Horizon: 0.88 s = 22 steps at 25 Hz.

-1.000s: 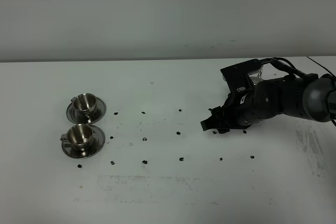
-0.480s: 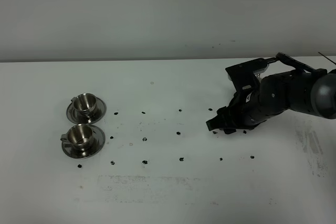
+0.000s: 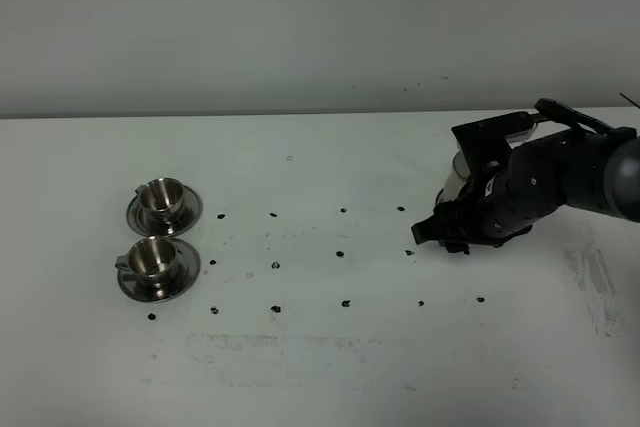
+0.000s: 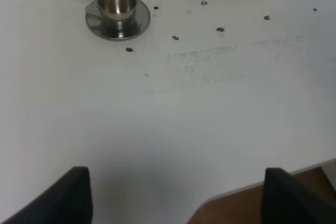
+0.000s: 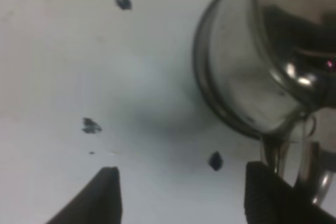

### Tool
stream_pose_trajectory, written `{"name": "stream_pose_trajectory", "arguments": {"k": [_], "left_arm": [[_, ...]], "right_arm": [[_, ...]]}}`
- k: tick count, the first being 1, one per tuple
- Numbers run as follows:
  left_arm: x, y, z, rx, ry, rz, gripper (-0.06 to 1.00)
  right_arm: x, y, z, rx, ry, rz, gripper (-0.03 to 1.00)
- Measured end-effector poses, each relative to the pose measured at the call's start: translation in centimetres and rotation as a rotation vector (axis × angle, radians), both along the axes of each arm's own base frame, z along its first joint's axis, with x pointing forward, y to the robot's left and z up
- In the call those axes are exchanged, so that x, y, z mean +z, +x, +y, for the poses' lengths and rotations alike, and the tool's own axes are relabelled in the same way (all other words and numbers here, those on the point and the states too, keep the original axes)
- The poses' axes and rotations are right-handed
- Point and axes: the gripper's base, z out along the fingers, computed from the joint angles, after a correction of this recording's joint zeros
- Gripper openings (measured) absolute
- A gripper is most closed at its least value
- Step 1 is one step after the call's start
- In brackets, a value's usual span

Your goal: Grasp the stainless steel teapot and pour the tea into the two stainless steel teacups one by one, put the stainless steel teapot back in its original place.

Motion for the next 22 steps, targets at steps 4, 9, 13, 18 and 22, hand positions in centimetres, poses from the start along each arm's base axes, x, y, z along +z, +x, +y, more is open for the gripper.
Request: {"name": "stream_pose_trajectory", "arguments": {"k": [4, 9, 13, 18, 22], "left_arm": [[0.0, 0.0, 0.0, 0.0, 0.0, 0.0, 0.64], [0.0, 0.0, 0.0, 0.0, 0.0, 0.0, 0.64], [0.0, 0.0, 0.0, 0.0, 0.0, 0.0, 0.64], [0.0, 0.0, 0.0, 0.0, 0.0, 0.0, 0.64], [0.0, 0.0, 0.0, 0.0, 0.0, 0.0, 0.64]], "right_arm": [[-0.1, 0.0, -0.5, -0.029, -0.018, 0.02, 0.51], [-0.2, -0.3, -0.9, -0.038, -0.055, 0.057, 0.51], [0.9, -0.9, -1.1, -0.041, -0.072, 0.084, 0.51], [6.1, -2.4, -1.1, -0.034, -0.048, 0.081, 0.51], [11.2, -1.6, -1.3, -0.024, -0.06, 0.048, 0.51]]}}
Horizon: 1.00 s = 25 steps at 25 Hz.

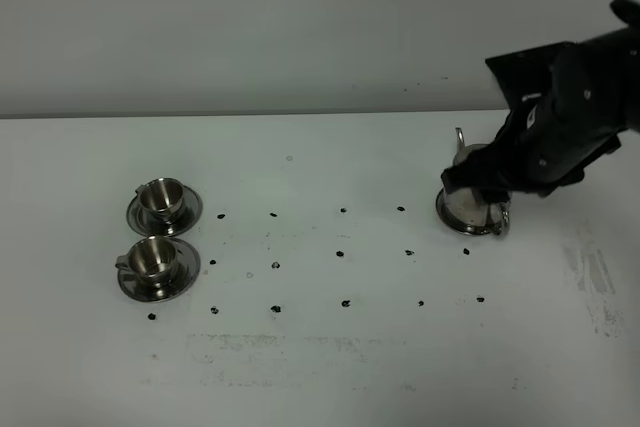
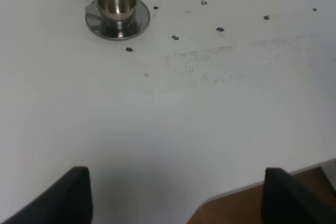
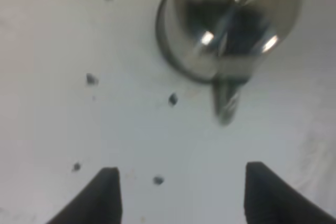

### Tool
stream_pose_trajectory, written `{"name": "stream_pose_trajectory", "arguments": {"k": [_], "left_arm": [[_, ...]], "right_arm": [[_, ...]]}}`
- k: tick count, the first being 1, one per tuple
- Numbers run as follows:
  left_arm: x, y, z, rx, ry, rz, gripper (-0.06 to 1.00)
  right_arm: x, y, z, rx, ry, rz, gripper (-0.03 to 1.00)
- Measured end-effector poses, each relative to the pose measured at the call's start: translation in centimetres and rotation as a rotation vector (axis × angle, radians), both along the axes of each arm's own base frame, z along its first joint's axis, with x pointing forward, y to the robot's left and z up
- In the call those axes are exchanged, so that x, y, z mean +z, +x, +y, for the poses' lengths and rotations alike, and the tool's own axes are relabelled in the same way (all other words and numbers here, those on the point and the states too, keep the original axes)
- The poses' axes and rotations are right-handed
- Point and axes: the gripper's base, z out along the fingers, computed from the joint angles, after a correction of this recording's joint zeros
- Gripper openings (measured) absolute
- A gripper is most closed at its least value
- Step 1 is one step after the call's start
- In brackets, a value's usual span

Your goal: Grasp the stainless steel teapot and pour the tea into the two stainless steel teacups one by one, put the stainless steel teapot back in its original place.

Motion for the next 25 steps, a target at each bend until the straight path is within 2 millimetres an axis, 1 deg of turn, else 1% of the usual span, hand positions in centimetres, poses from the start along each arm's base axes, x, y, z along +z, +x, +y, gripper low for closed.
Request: {"name": "stream_pose_trajectory", "arguments": {"k": [1, 4, 5, 7, 10, 12, 15, 20, 25], "left_arm": [[0.0, 0.0, 0.0, 0.0, 0.0, 0.0, 0.64], [0.0, 0.0, 0.0, 0.0, 0.0, 0.0, 0.64], [0.0, 0.0, 0.0, 0.0, 0.0, 0.0, 0.64], [0.0, 0.0, 0.0, 0.0, 0.0, 0.0, 0.64], [0.0, 0.0, 0.0, 0.0, 0.0, 0.0, 0.64], [0.0, 0.0, 0.0, 0.0, 0.0, 0.0, 0.64], [0.0, 0.0, 0.0, 0.0, 0.0, 0.0, 0.64], [0.0, 0.0, 0.0, 0.0, 0.0, 0.0, 0.64], [0.0, 0.0, 0.0, 0.0, 0.0, 0.0, 0.64]], "right_arm": [[0.7, 0.4, -0.1, -0.005, -0.005, -0.01, 0.51], [2.0, 2.2, -0.7, -0.016, -0.028, -0.015, 0.51], [2.0, 2.9, -0.8, -0.022, -0.036, -0.002, 0.51], [1.5, 4.2, -1.1, -0.029, -0.055, 0.034, 0.51], [-0.3, 6.0, -0.8, -0.023, -0.08, 0.09, 0.51], [-1.1, 6.9, -0.7, -0.019, -0.088, 0.108, 0.51], [-2.0, 7.3, -0.6, -0.013, -0.096, 0.127, 0.51], [-2.0, 7.3, -0.6, -0.012, -0.091, 0.136, 0.51], [-3.7, 7.5, -0.4, -0.01, -0.093, 0.187, 0.51]]}}
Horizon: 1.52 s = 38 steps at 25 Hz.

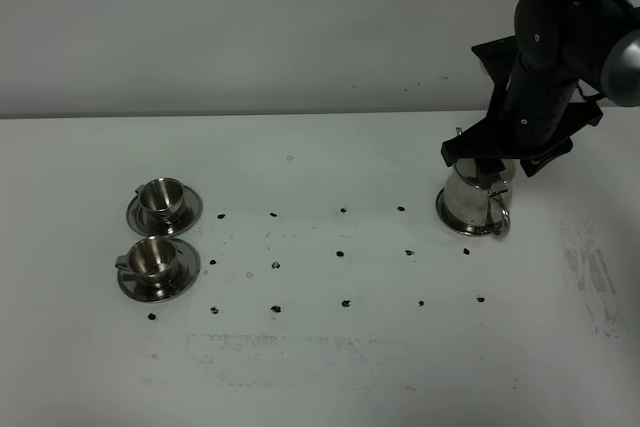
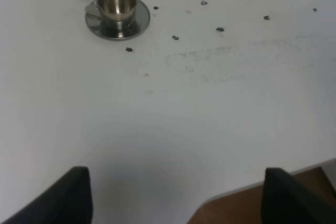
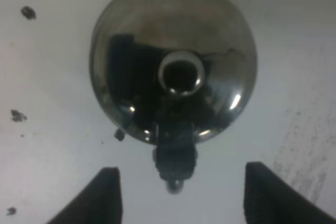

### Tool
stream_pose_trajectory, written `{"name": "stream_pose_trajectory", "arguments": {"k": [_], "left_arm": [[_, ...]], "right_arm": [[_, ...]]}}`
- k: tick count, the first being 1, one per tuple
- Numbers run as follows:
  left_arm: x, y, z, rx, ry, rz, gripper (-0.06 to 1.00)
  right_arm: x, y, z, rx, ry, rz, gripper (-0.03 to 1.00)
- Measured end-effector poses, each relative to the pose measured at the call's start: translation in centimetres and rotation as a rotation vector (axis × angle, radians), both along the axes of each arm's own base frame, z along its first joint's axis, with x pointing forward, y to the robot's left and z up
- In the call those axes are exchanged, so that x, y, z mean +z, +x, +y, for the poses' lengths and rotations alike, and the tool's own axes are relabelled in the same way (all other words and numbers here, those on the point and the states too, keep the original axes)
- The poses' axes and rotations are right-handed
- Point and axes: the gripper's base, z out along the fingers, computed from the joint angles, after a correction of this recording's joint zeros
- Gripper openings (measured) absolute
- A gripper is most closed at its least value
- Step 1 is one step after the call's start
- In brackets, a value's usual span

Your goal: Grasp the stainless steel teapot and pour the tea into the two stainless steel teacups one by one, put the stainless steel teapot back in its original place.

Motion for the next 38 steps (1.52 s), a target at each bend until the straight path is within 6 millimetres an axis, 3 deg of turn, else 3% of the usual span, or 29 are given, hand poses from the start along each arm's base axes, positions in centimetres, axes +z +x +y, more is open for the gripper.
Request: {"name": "stream_pose_trajectory", "arguments": {"k": [17, 32, 38], "left_arm": [[0.0, 0.0, 0.0, 0.0, 0.0, 0.0, 0.64], [0.0, 0.0, 0.0, 0.0, 0.0, 0.0, 0.64], [0.0, 0.0, 0.0, 0.0, 0.0, 0.0, 0.64]], "right_arm": [[-2.9, 0.5, 0.2, 0.018, -0.007, 0.035, 0.51], [-3.9, 0.8, 0.2, 0.03, -0.011, 0.042, 0.5], [-4.4, 0.9, 0.2, 0.037, -0.015, 0.045, 0.44]]}}
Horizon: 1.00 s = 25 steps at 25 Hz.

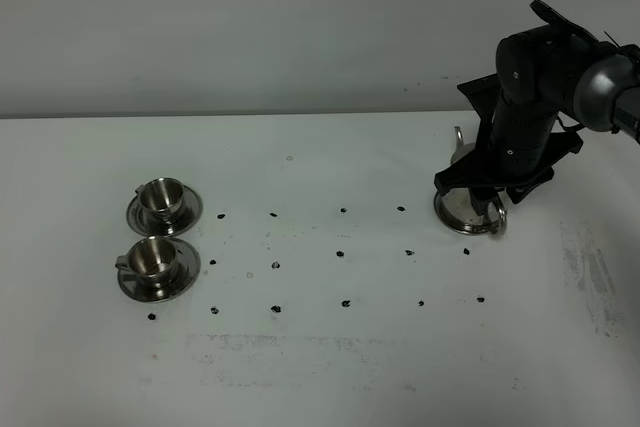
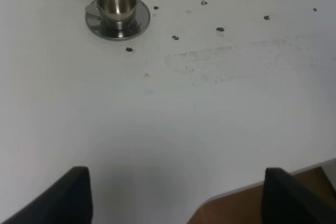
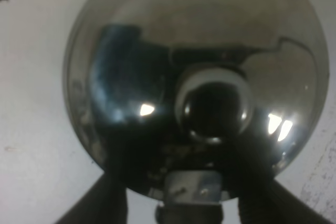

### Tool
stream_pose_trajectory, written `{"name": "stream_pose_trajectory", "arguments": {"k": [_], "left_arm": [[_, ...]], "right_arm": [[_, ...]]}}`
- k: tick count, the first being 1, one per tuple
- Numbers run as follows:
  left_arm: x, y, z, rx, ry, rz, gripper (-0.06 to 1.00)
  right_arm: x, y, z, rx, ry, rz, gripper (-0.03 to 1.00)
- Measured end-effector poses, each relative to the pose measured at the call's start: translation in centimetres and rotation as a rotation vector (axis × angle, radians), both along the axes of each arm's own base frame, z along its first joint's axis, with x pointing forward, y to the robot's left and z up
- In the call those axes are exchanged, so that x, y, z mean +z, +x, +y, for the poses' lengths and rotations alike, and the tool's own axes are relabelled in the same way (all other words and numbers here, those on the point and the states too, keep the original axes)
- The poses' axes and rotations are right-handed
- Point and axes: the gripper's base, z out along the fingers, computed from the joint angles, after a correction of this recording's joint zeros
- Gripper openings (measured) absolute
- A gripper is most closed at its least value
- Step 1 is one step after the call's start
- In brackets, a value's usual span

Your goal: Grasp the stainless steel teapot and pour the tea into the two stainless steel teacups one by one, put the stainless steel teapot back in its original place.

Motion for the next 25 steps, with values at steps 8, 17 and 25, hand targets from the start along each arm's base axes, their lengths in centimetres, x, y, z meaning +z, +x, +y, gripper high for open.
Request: {"name": "stream_pose_trajectory", "arguments": {"k": [8, 17, 25], "left_arm": [[0.0, 0.0, 0.0, 0.0, 0.0, 0.0, 0.64], [0.0, 0.0, 0.0, 0.0, 0.0, 0.0, 0.64], [0.0, 0.0, 0.0, 0.0, 0.0, 0.0, 0.64]], "right_arm": [[0.0, 0.1, 0.0, 0.05, -0.009, -0.009, 0.21], [0.0, 0.0, 0.0, 0.071, -0.009, -0.005, 0.21], [2.1, -0.4, -0.1, 0.076, -0.002, -0.031, 0.21]]}}
